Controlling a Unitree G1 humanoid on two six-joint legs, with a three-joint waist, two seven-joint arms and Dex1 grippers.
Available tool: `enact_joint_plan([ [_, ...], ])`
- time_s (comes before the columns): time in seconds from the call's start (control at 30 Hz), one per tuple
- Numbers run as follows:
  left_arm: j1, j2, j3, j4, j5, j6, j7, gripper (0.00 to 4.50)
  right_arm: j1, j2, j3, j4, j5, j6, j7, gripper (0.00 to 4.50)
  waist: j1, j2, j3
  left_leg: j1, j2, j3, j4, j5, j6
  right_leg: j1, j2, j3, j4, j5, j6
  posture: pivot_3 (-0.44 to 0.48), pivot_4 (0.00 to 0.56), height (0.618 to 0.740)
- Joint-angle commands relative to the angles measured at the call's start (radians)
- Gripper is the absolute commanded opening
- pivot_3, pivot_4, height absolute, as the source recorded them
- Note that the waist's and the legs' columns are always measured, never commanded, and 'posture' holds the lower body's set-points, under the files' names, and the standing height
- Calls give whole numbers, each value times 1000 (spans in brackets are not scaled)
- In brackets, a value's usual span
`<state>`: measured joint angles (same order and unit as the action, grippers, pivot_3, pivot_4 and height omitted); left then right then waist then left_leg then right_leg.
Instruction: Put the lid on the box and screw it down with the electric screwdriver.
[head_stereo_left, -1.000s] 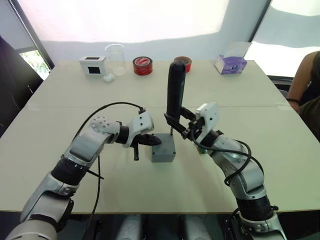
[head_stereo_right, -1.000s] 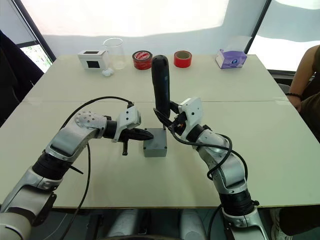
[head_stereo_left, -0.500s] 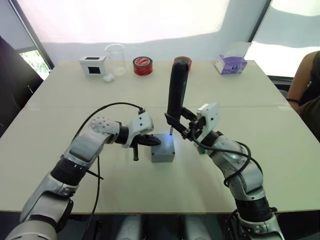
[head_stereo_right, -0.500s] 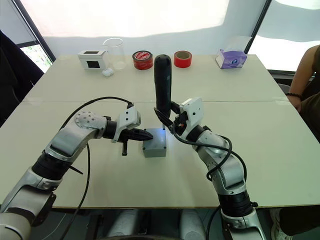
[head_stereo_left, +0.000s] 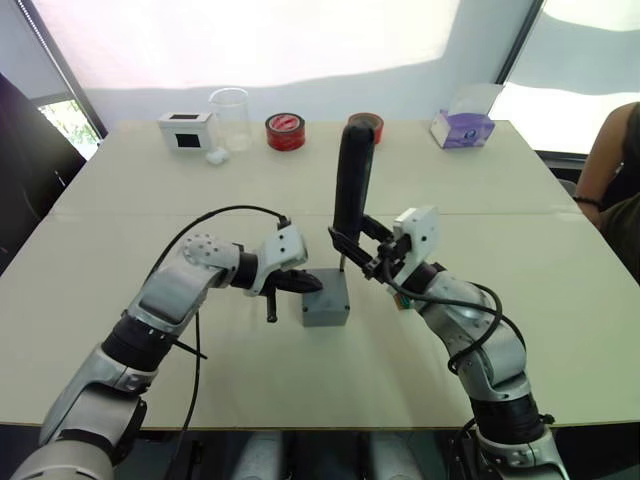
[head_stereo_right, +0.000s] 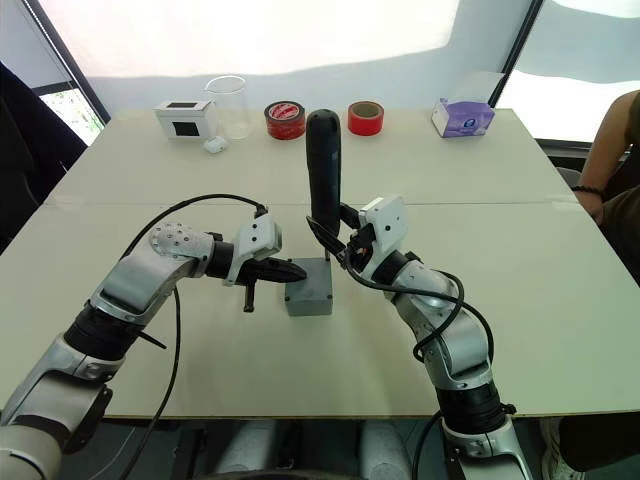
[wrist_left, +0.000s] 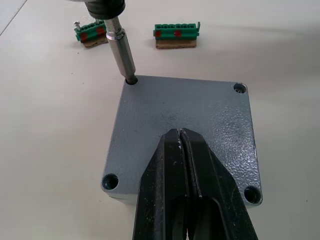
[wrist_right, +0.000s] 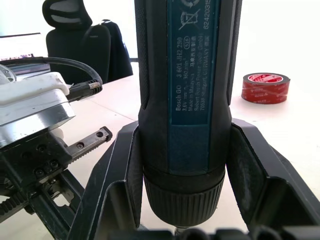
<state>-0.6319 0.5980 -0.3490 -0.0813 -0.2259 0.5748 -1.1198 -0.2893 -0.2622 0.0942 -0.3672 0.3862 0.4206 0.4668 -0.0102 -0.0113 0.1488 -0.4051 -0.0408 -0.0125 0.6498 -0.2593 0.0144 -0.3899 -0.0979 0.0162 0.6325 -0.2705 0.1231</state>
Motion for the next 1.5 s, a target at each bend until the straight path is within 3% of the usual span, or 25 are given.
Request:
enact_joint_plan([
  [0.03,16,7,-16,2,19,3,-2,0,-15,-46,-32,-7,38,65,33,1754,0,0,0,0,0,0,0,0,0,0,0,0,0,0,0,0,150,740],
  [0.4,52,-57,93,-19,-56,-2,64,0,-315,-138,-281,-123,304,314,-74,1754,1,4,7,-6,-1,0,-2,0,0,-6,-5,0,-1,0,0,0,150,740],
  [0.53,75,-81,138,-17,-51,-69,114,0,-429,-107,-394,-118,508,487,-250,1754,-8,4,8,-8,0,0,-4,1,-2,-11,-4,1,0,0,0,0,150,740],
  [0.6,68,-91,158,-12,-55,-87,129,0,-463,-145,-444,-90,564,604,-346,1754,-3,5,8,-11,0,0,-4,2,-3,-14,-4,1,0,0,0,0,150,740],
  [0.73,16,-77,158,15,-105,4,73,0,-449,-275,-543,-21,761,728,-301,1754,10,5,8,-20,-1,-1,0,2,-3,-19,-5,-1,0,2,-1,0,150,740],
  [0.87,-32,-81,183,-17,-178,74,48,0,-406,-429,-577,84,805,850,-288,1754,18,4,10,-21,-2,0,0,1,-2,-19,-5,-1,-2,2,-1,0,150,740],
  [1.0,-74,-50,147,-166,-266,150,-33,0,-296,-695,-523,286,727,1106,-222,1754,23,4,12,-22,-2,0,0,1,-1,-19,-5,-2,-3,2,-1,0,150,740],
  [1.23,-35,-25,90,-221,-255,138,-51,0,-244,-730,-506,408,676,1194,-218,1754,-9,10,15,-21,0,4,0,1,0,-20,-3,0,-2,2,-1,0,150,740],
  [1.5,26,23,26,-260,-191,66,-63,0,-199,-737,-382,424,538,1179,-160,1754,1,10,16,-21,1,4,2,1,0,-19,1,0,-1,2,0,0,150,740],
])
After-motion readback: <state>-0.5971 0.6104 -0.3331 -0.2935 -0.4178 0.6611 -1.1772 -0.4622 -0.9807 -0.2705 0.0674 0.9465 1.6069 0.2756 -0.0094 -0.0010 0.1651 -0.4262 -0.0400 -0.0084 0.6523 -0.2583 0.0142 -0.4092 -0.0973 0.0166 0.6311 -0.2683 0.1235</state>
